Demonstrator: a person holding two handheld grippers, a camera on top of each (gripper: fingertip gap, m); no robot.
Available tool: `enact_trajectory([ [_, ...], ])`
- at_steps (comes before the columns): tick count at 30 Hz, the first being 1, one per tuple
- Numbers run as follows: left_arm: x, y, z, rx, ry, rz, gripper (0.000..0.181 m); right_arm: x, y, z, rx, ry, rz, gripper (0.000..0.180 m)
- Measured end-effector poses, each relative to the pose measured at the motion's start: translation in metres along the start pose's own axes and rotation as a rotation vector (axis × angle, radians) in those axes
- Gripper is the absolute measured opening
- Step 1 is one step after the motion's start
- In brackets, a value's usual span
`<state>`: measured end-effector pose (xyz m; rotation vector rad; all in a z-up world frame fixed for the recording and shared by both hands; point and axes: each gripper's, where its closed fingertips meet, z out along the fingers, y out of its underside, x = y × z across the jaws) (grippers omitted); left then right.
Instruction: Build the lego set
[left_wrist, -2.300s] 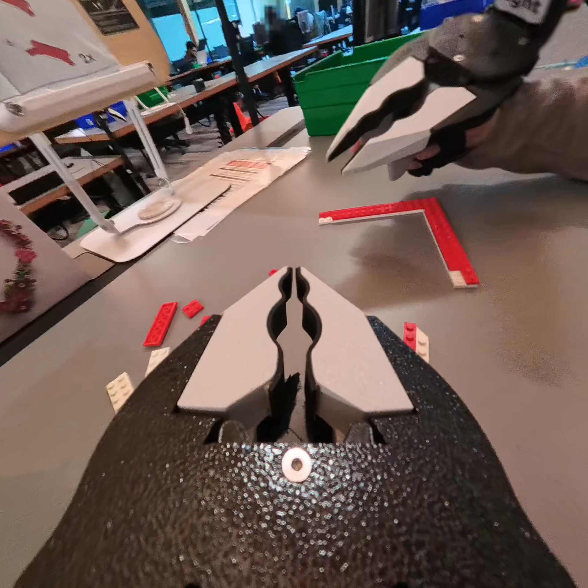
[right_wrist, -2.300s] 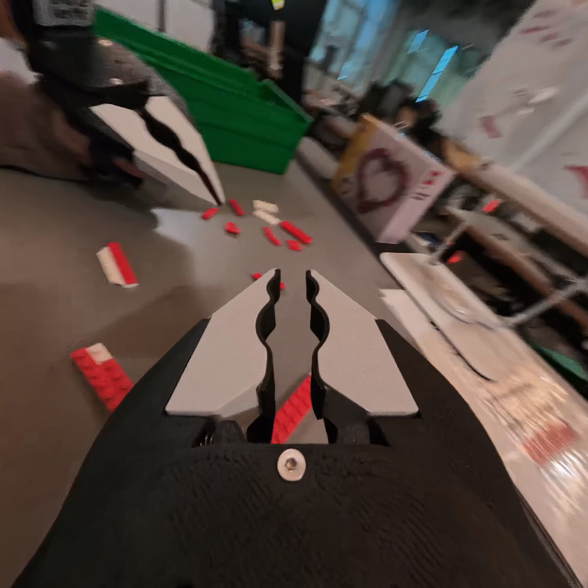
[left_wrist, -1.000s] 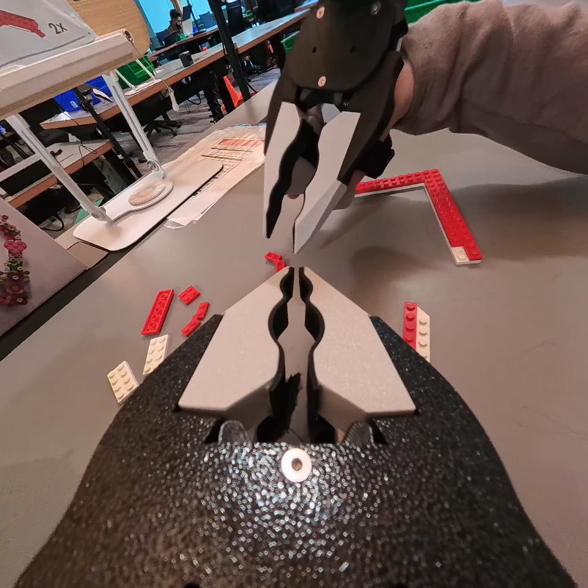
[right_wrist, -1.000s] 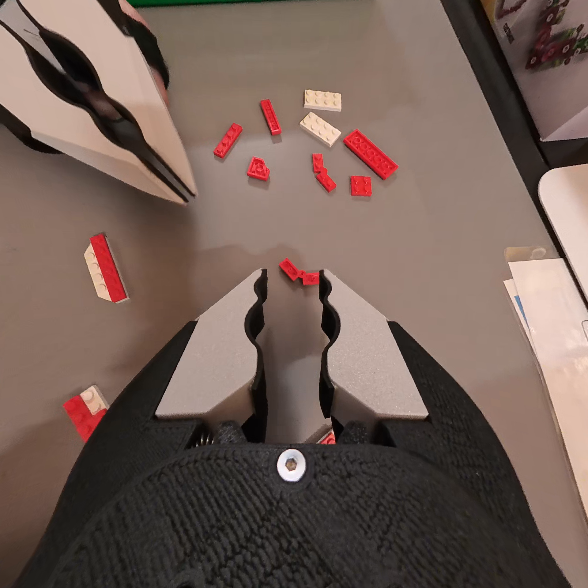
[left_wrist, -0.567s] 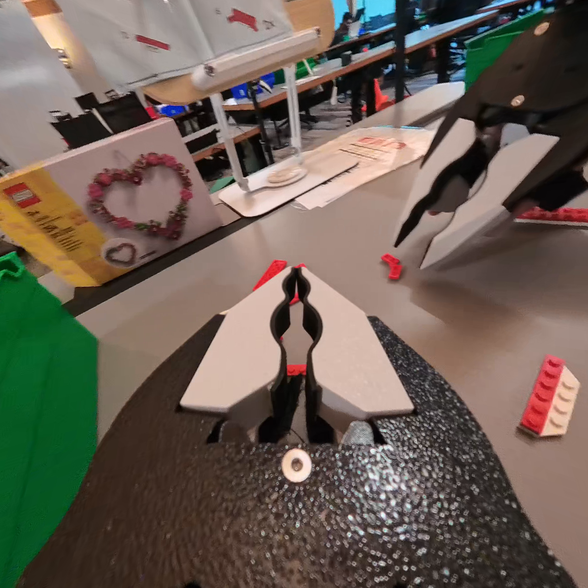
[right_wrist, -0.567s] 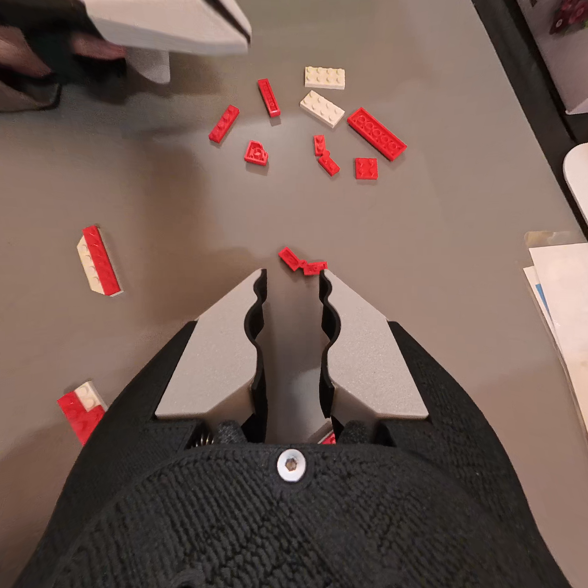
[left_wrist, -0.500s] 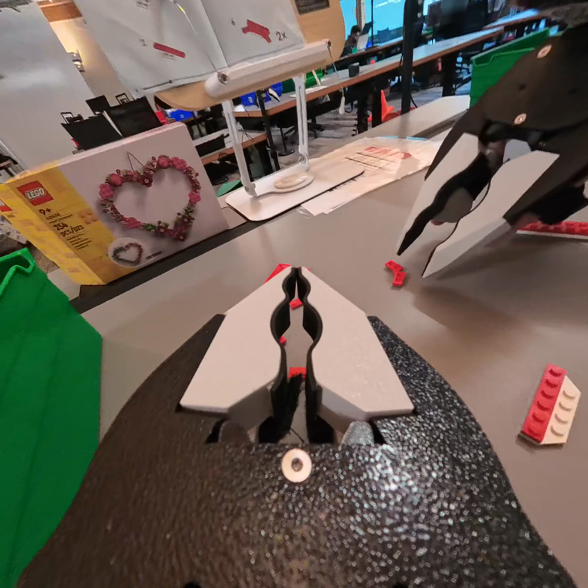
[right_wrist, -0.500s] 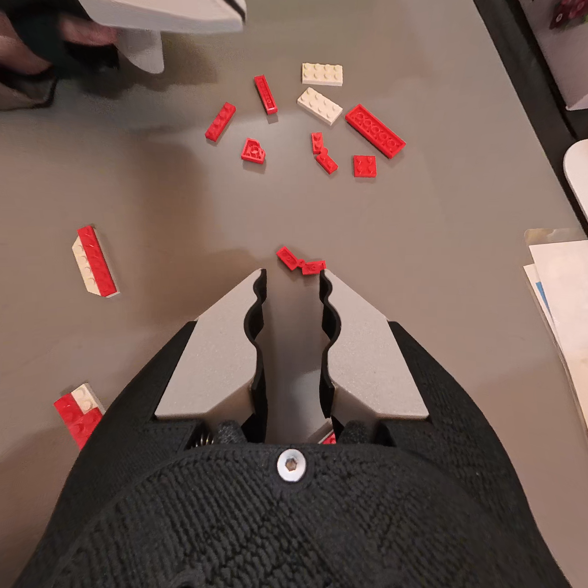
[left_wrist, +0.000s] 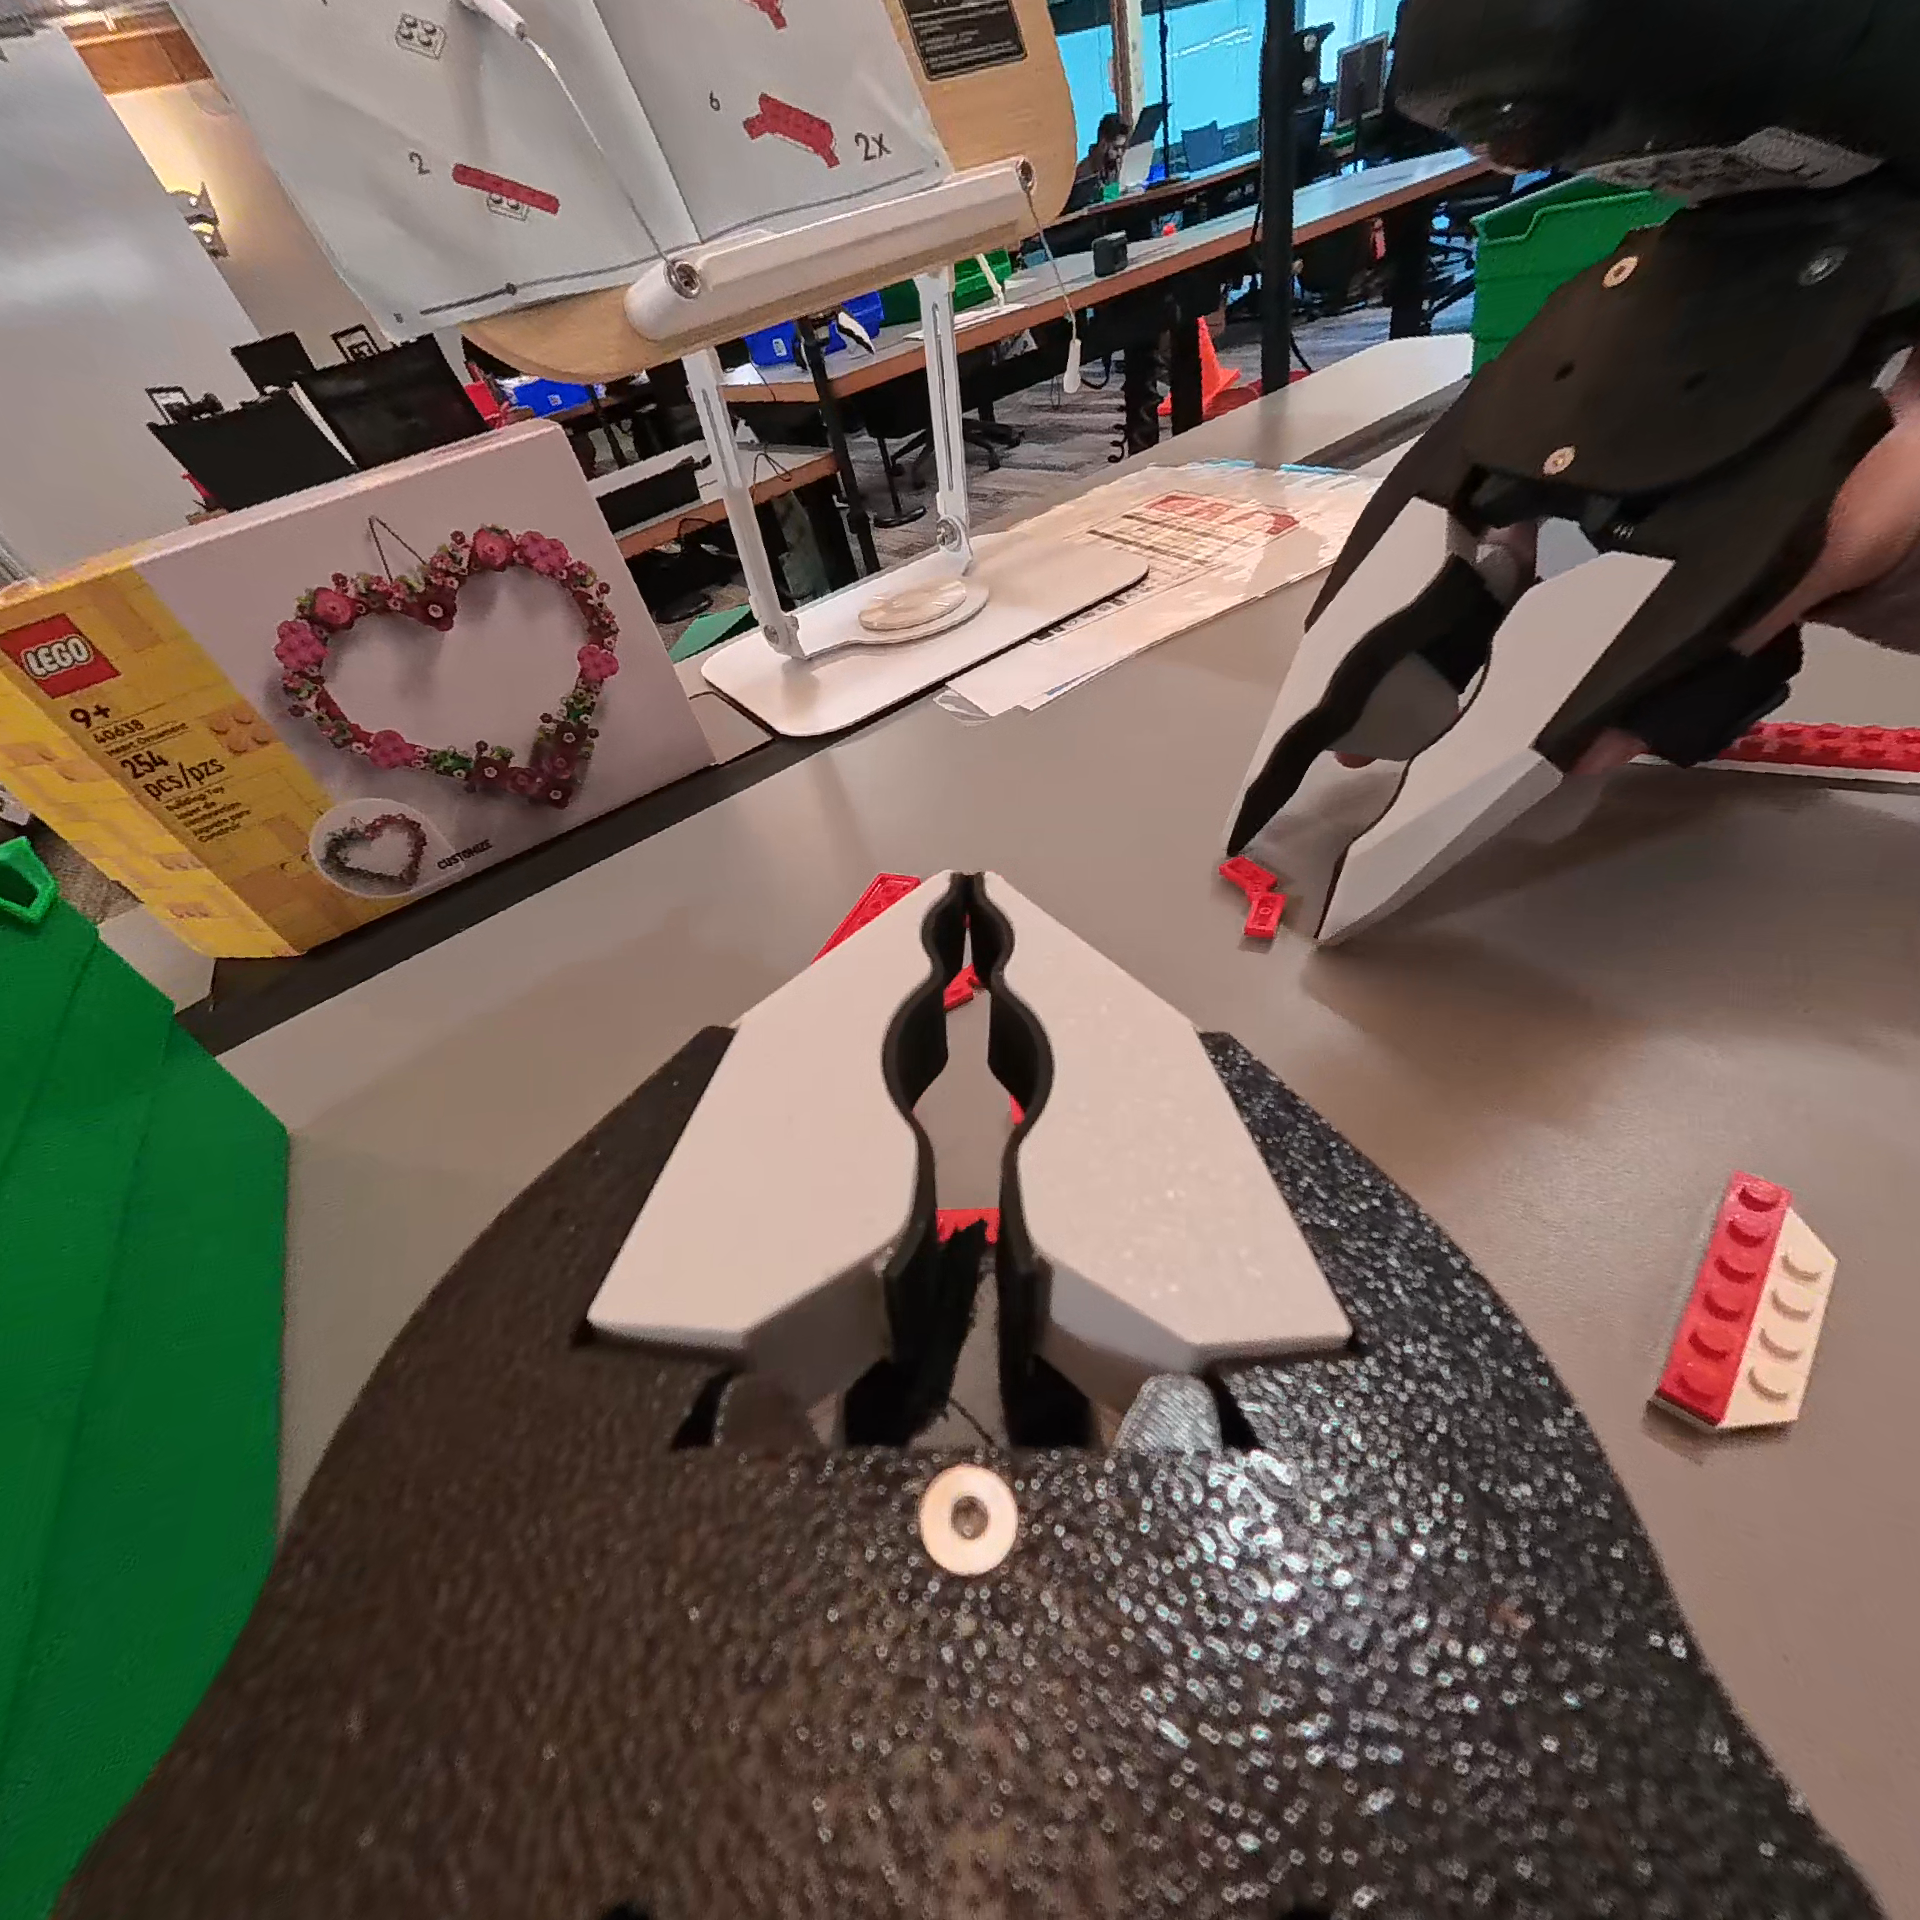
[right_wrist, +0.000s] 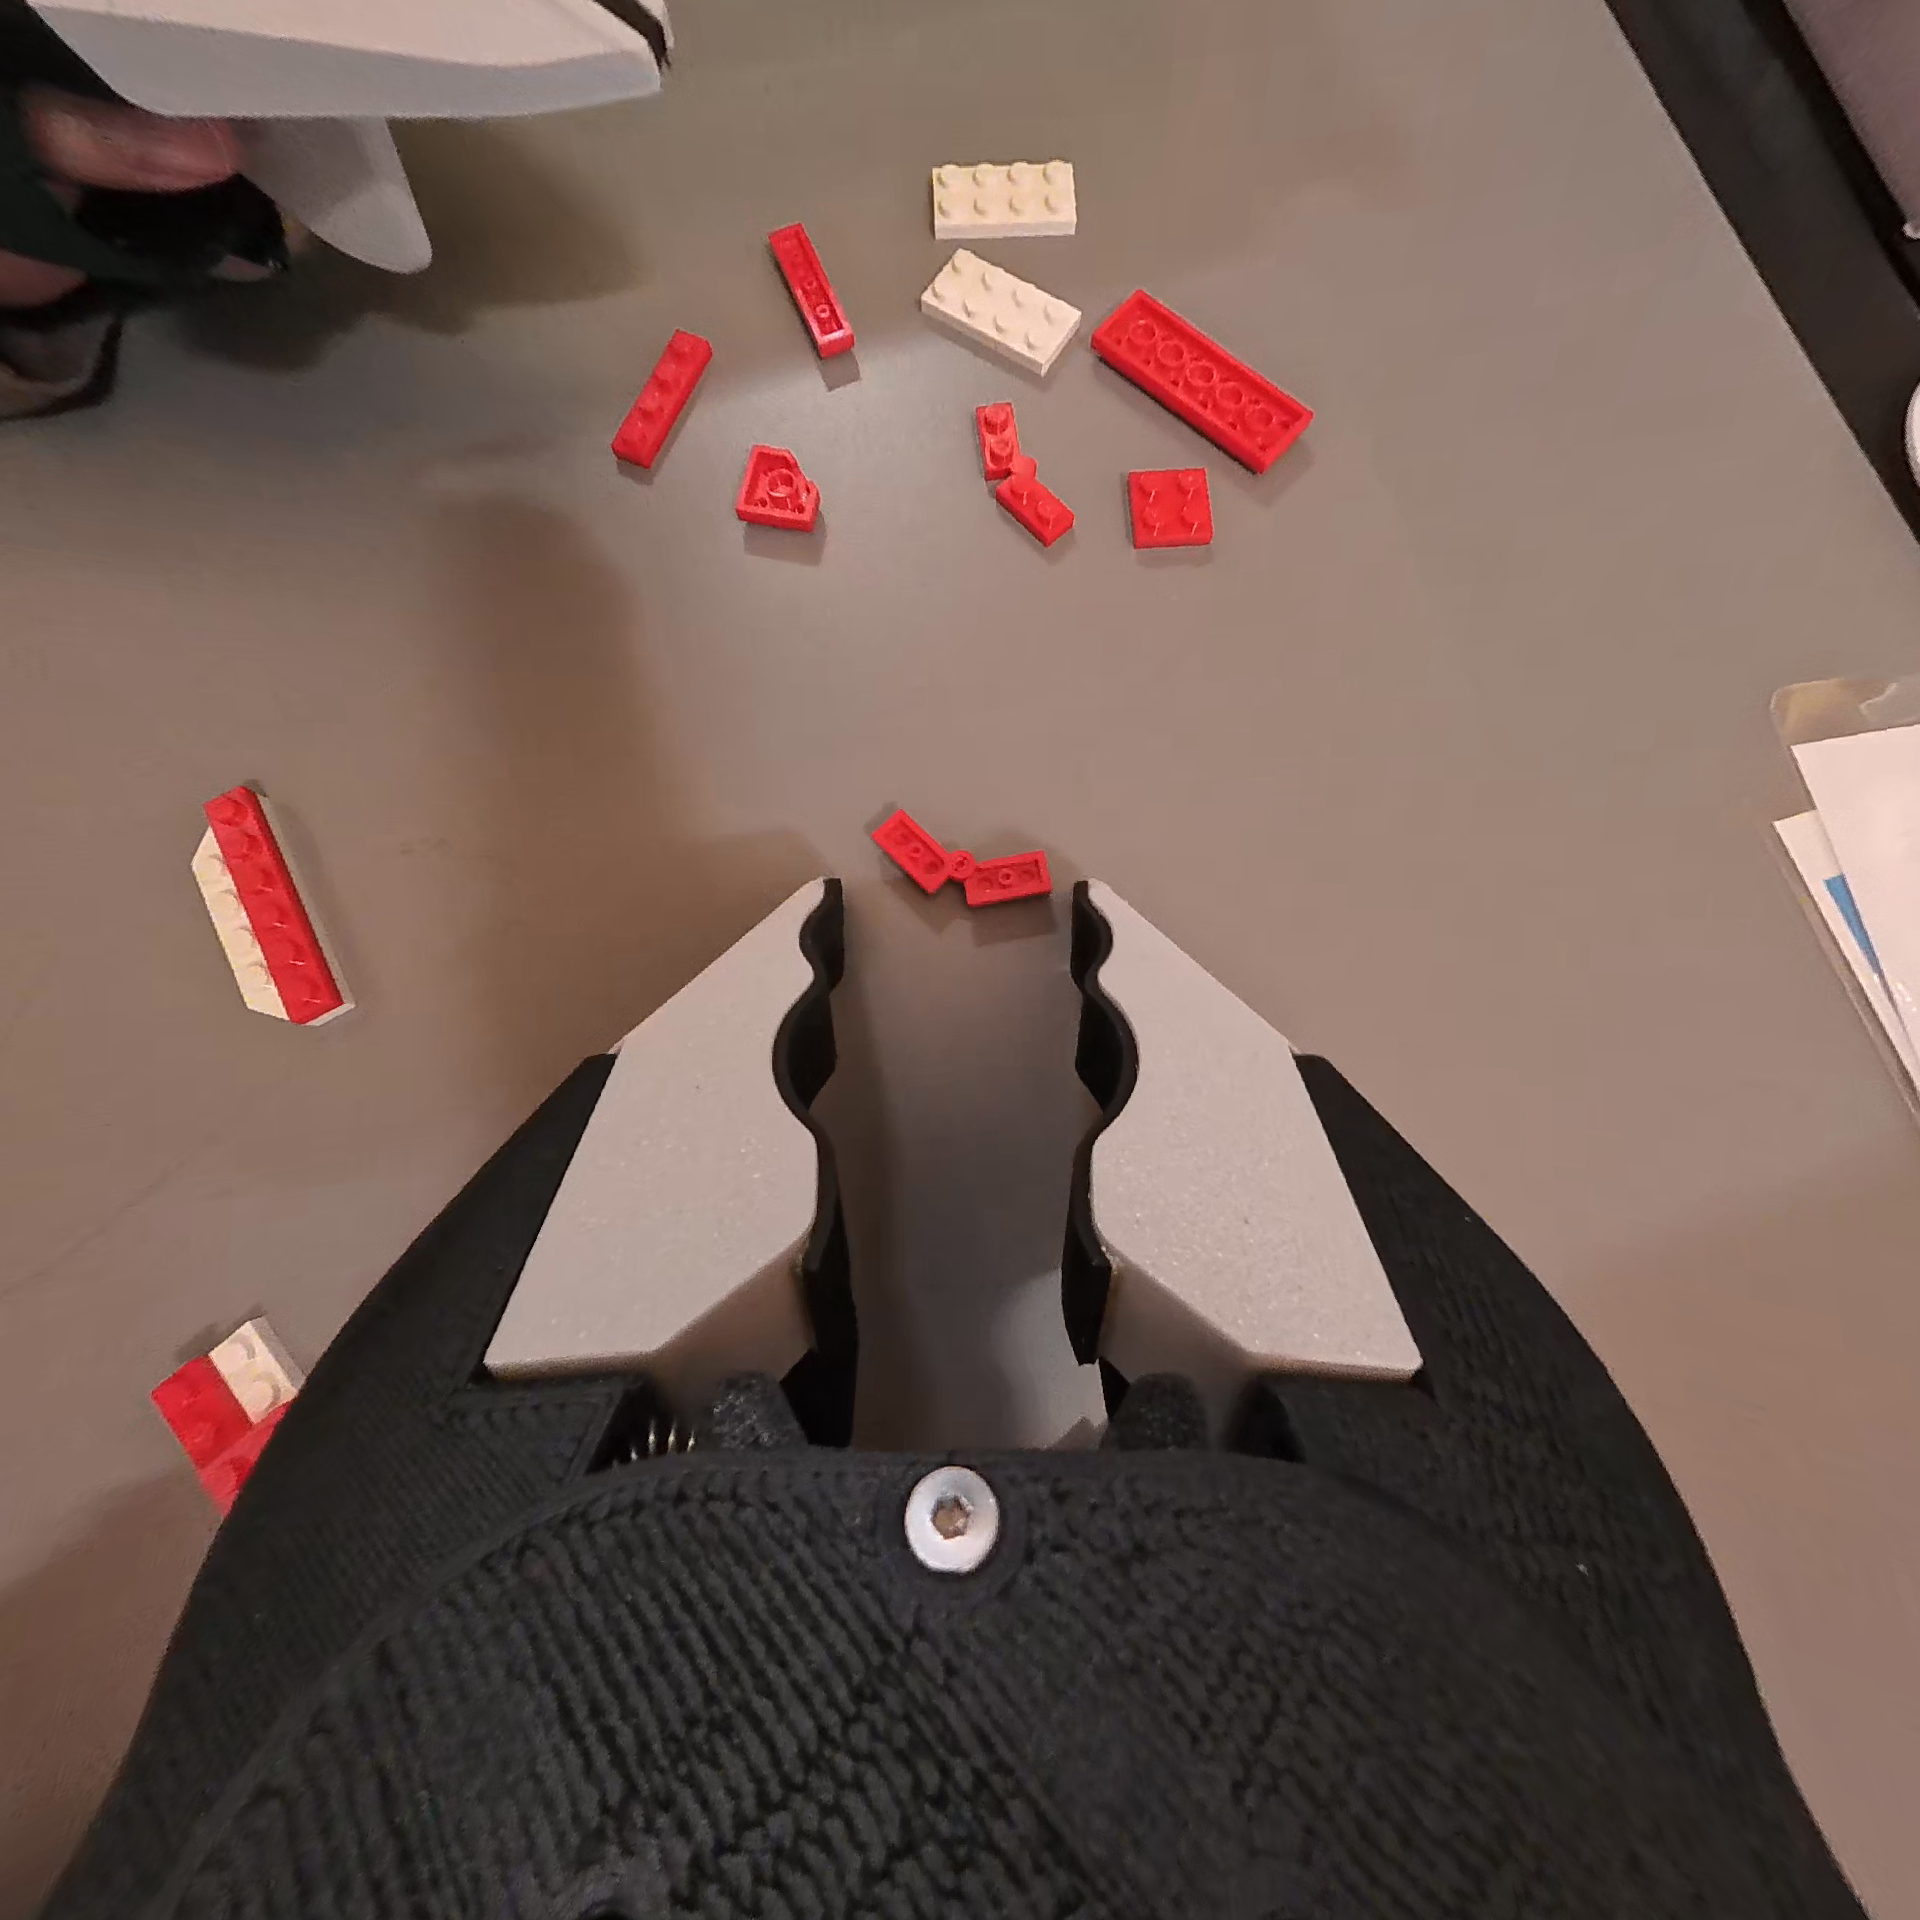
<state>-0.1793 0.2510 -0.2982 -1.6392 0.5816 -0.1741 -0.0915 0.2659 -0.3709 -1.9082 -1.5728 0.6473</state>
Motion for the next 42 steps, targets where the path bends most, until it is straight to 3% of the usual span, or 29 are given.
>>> enact_trajectory([
  [35,0.005,0.0,0.0,0.0,0.028,0.015,0.0,-0.013,0.0,-0.003,-0.006,-0.053,-0.084,0.028],
  [42,0.004,-0.006,-0.002,0.018,0.007,0.032,0.0,-0.014,0.004,-0.003,-0.03,-0.049,-0.113,0.006],
])
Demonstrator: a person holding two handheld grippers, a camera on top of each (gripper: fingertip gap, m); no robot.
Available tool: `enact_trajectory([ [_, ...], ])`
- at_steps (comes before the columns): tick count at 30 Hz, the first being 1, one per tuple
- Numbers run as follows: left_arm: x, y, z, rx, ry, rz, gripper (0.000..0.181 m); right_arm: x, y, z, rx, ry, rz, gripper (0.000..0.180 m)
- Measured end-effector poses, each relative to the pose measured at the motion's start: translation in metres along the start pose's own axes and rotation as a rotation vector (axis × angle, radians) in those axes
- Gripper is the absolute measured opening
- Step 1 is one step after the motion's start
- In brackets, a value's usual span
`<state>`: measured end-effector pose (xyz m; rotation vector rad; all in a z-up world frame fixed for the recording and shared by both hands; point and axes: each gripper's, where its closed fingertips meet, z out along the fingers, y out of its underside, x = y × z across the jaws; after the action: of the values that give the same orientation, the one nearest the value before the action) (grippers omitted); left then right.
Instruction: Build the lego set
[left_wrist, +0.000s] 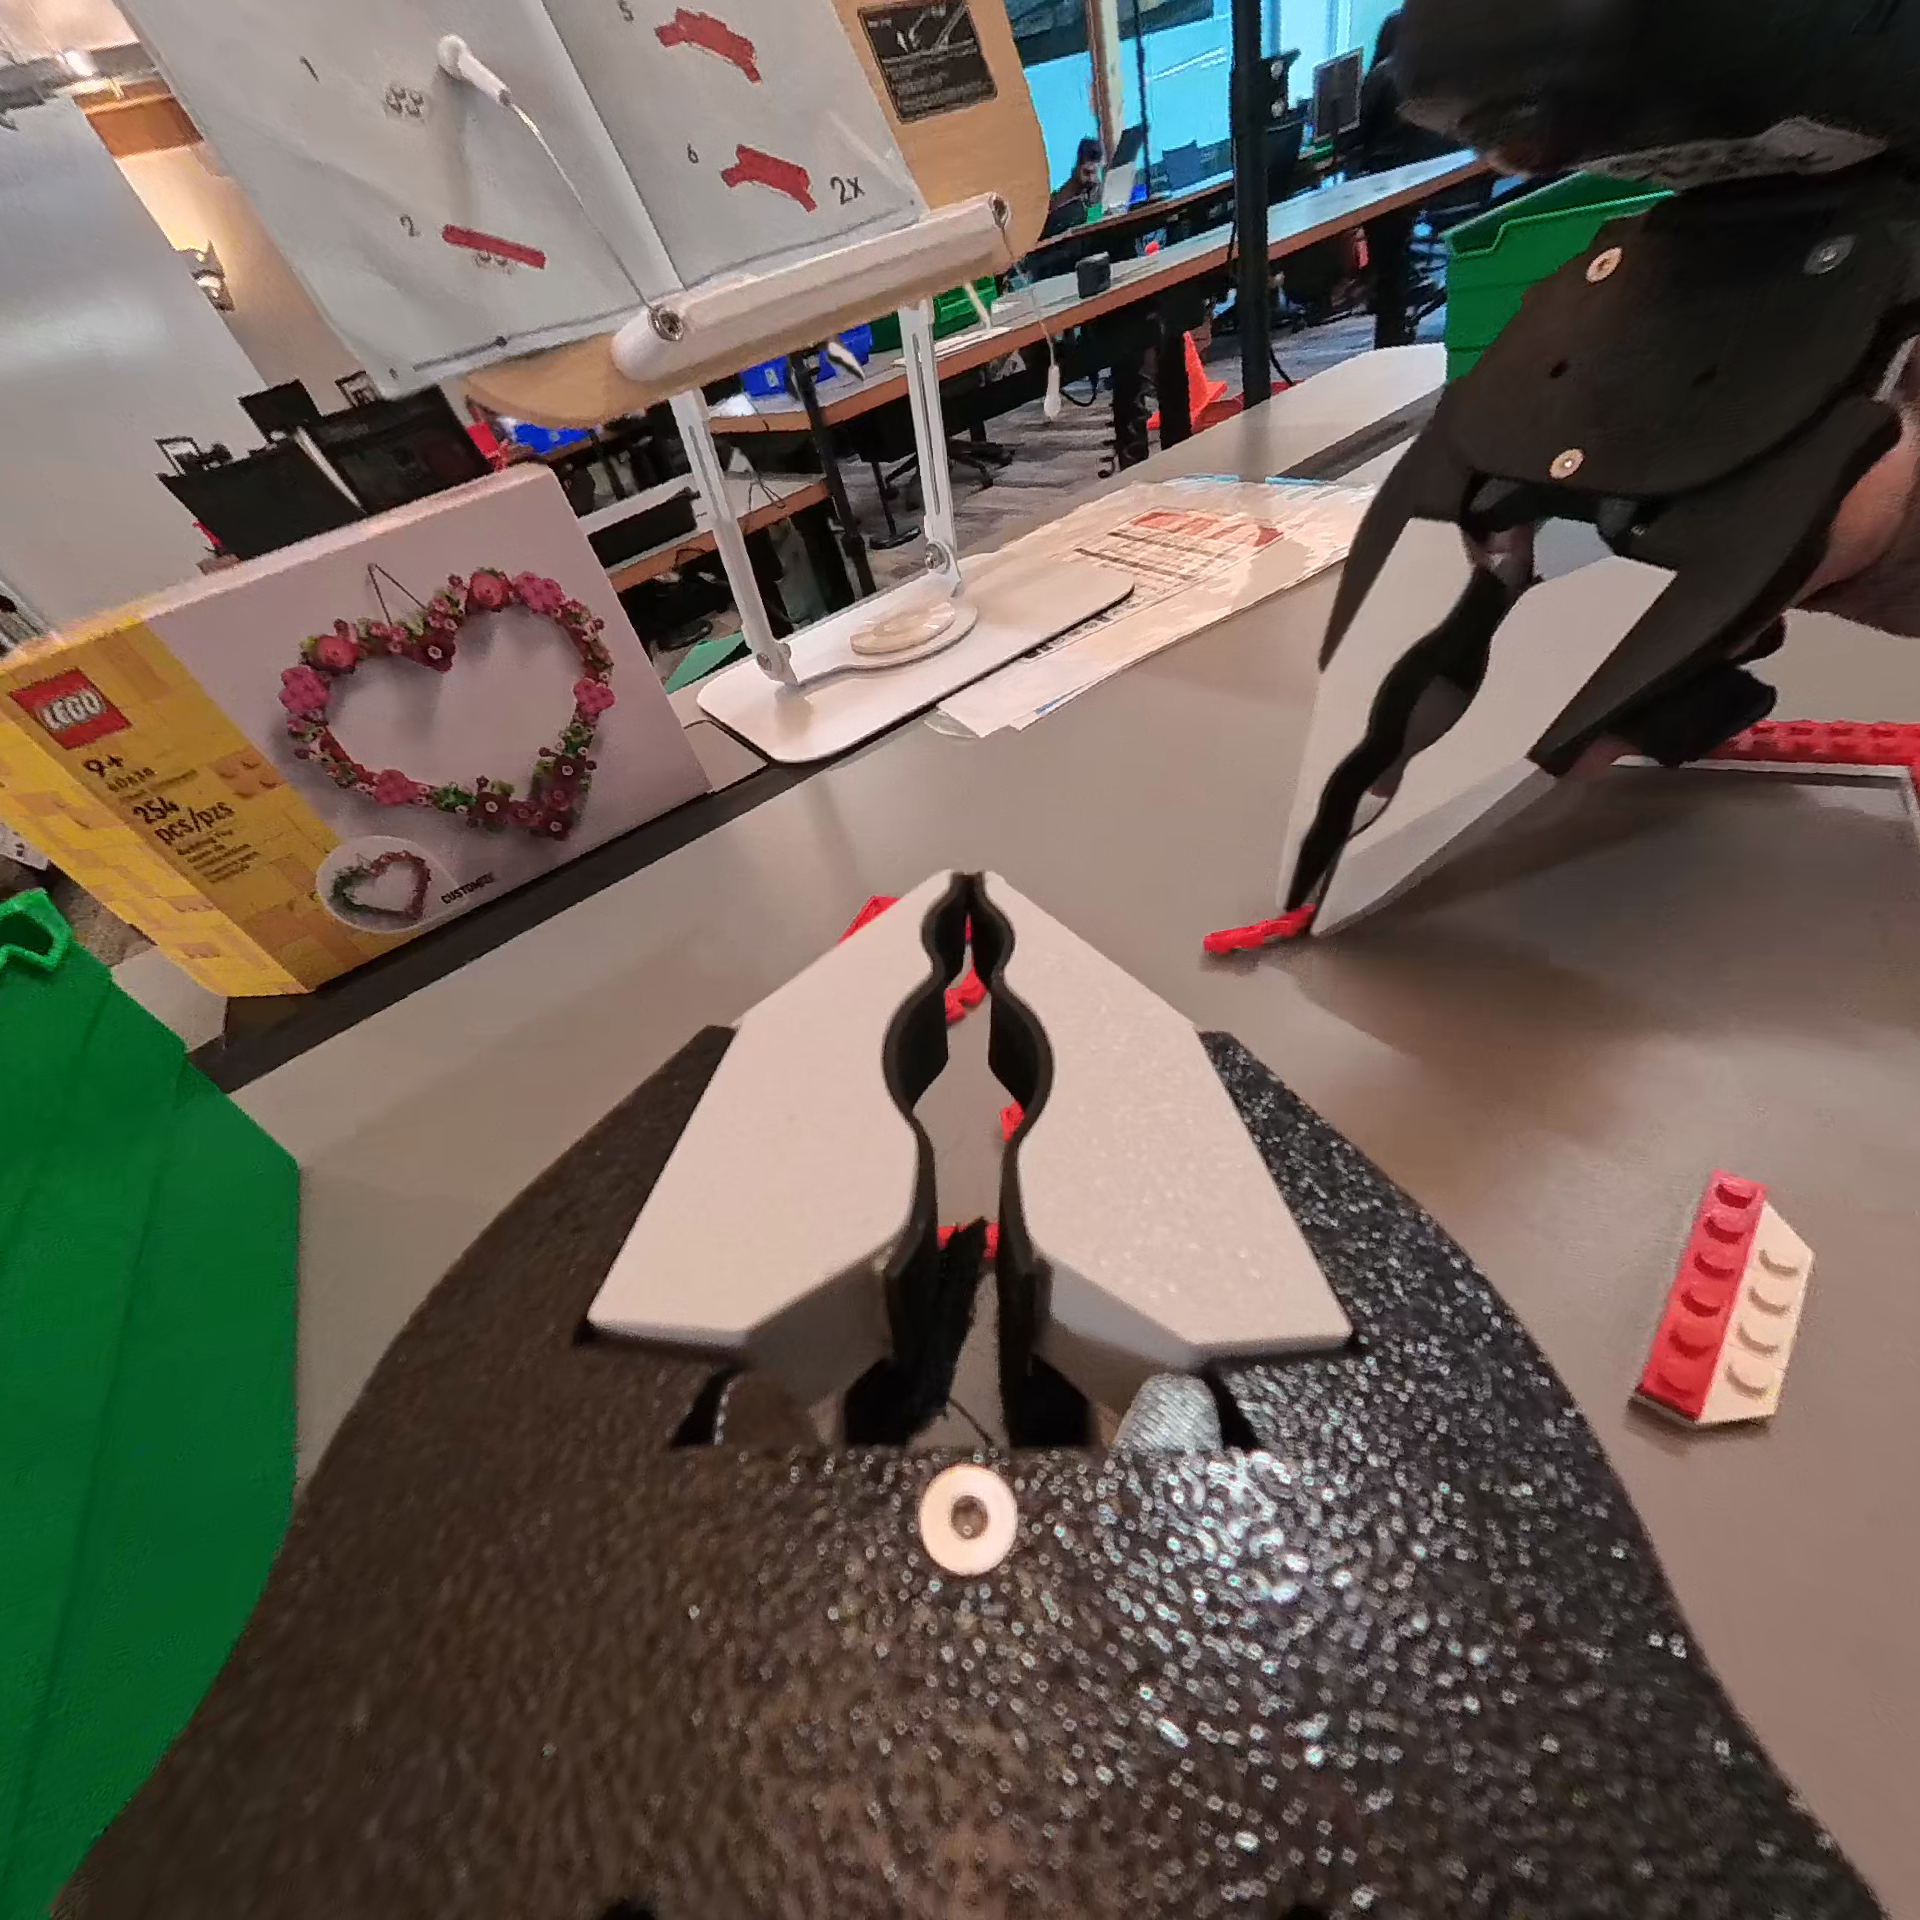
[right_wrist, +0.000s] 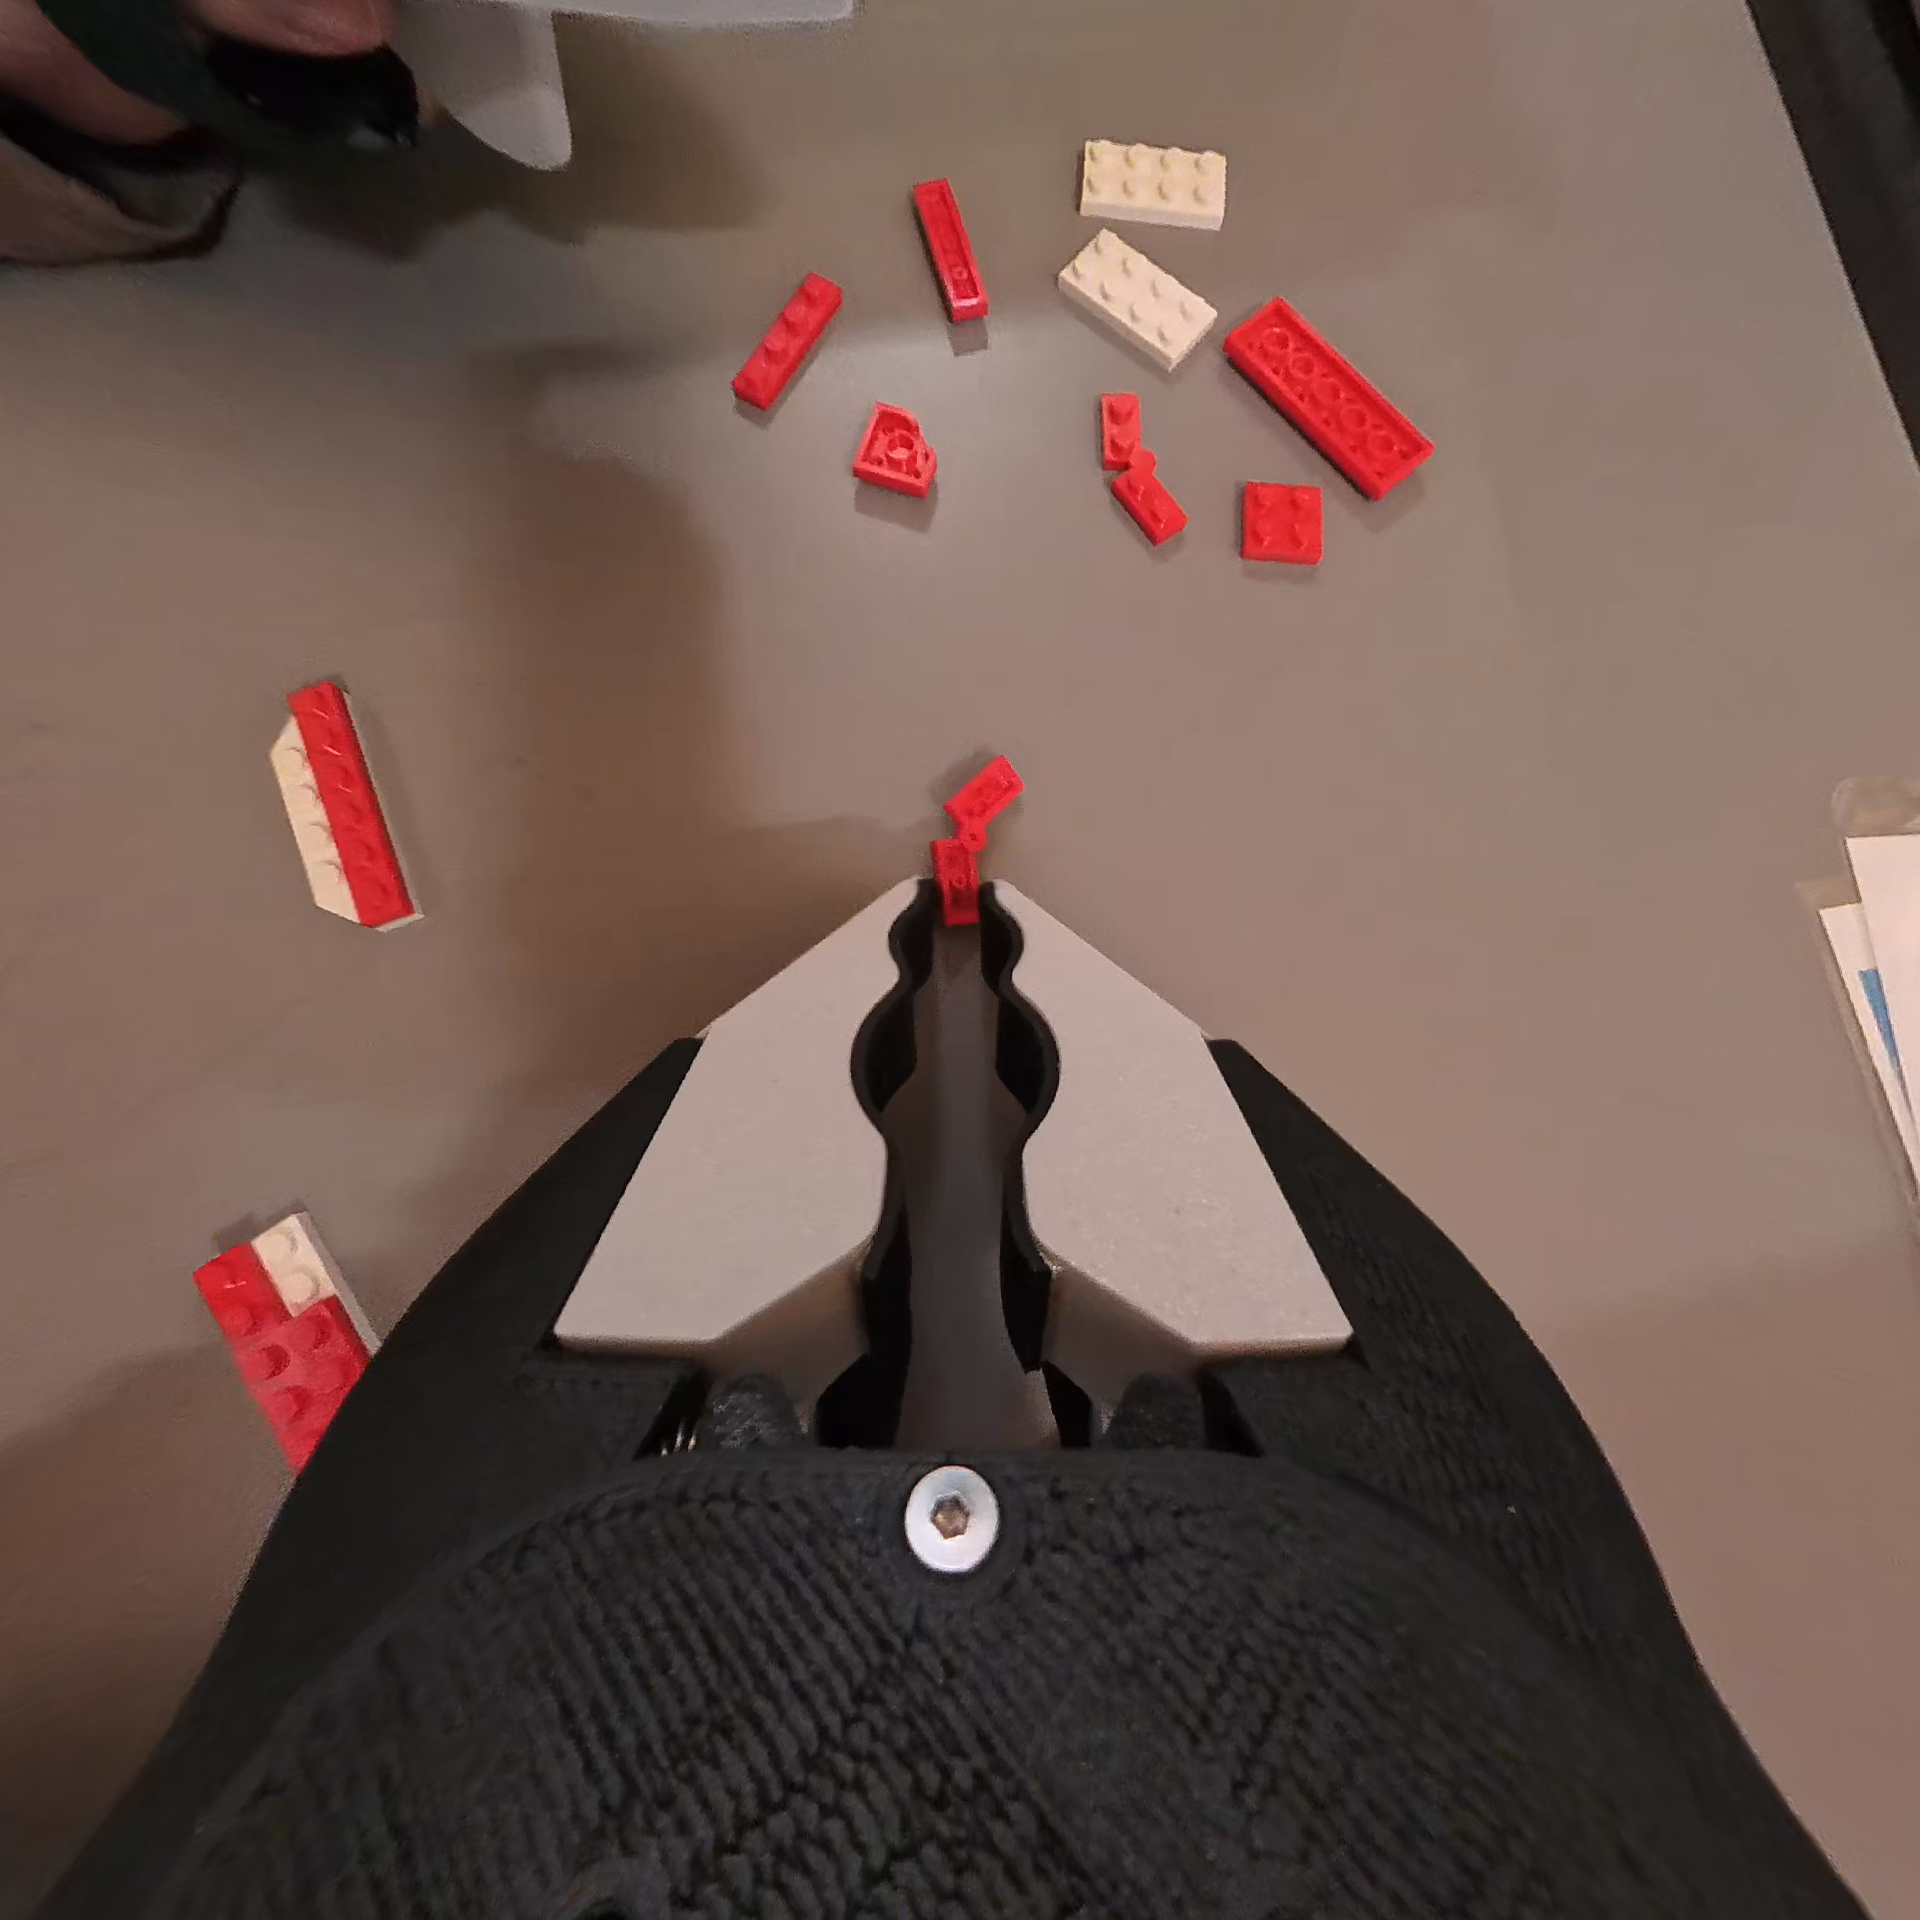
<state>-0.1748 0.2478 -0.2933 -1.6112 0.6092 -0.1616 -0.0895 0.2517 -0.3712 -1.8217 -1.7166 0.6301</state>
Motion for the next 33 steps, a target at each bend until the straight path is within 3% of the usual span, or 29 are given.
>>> enact_trajectory([
  [4,0.015,-0.014,-0.004,0.082,0.065,0.079,0.0,-0.005,-0.012,-0.004,0.055,-0.023,-0.005,0.006],
  [7,0.054,-0.022,-0.011,0.149,0.243,0.225,0.02,-0.019,-0.028,-0.014,0.131,-0.109,0.016,0.005],
  [9,0.076,-0.026,-0.018,0.21,0.305,0.365,0.019,-0.033,-0.039,-0.023,0.186,-0.199,0.035,0.005],
  [13,0.09,-0.026,-0.019,0.233,0.255,0.591,0.033,-0.054,-0.052,-0.038,0.253,-0.325,0.051,0.005],
  [17,0.094,-0.02,-0.019,0.218,0.262,0.664,0.034,-0.071,-0.056,-0.048,0.265,-0.424,0.06,0.006],
  [20,0.094,-0.021,-0.02,0.225,0.257,0.682,0.019,-0.073,-0.054,-0.051,0.256,-0.44,0.064,0.006],
  [28,0.095,-0.014,-0.018,0.182,0.284,0.66,0.005,-0.071,-0.051,-0.052,0.244,-0.421,0.062,0.006],
  [33,0.069,-0.015,-0.008,0.101,0.238,0.403,0.004,-0.046,-0.069,-0.053,0.263,-0.128,-0.114,0.015],
])
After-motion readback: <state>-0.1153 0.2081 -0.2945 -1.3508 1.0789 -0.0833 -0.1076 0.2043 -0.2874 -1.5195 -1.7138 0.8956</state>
